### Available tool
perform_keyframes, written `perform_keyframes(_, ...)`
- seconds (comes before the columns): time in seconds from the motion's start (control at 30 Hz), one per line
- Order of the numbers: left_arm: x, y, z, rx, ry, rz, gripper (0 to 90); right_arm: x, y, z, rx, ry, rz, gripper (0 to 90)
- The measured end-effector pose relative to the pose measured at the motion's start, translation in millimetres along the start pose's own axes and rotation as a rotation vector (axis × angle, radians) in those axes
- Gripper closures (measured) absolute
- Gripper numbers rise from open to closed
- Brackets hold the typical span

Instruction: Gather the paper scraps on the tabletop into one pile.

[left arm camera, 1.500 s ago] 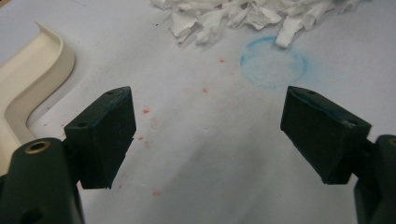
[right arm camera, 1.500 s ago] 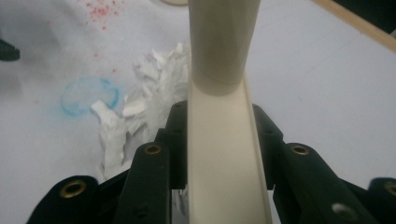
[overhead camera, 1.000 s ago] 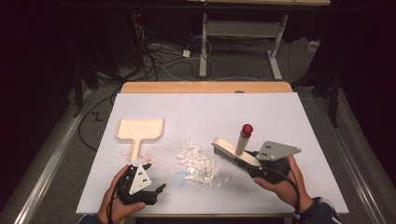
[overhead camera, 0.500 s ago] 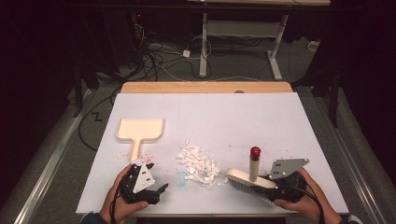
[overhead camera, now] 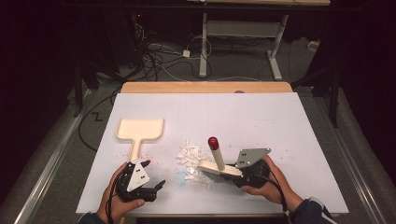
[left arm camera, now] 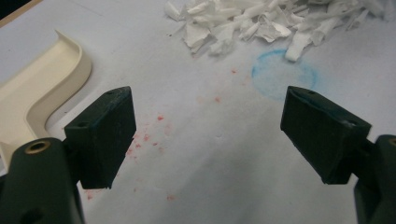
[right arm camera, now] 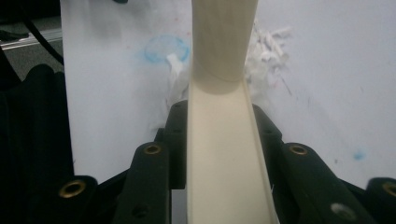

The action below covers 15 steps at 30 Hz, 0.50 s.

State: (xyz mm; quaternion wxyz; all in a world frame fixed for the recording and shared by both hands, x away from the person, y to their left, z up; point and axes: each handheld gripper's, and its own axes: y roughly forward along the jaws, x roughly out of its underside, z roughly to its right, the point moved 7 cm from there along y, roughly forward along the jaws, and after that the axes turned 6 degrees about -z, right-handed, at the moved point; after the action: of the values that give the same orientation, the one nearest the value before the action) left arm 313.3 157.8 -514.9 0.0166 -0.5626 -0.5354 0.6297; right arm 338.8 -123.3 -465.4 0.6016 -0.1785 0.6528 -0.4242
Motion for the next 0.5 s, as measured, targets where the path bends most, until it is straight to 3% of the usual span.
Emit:
perform_keyframes(0.27, 3.3, -2.3, -1.6, -0.014, -0.005, -0.008, 17.3, -13.7, -14.7, 3.6, 0.04, 0.006, 0.093, 67.7)
perform_keyframes(0.5, 2.3, -6.8, -7.2, -0.048, -0.033, 0.011, 17.3, -19.8, -32.7, -11.9, 0.017, -0.009, 0.202, 67.7)
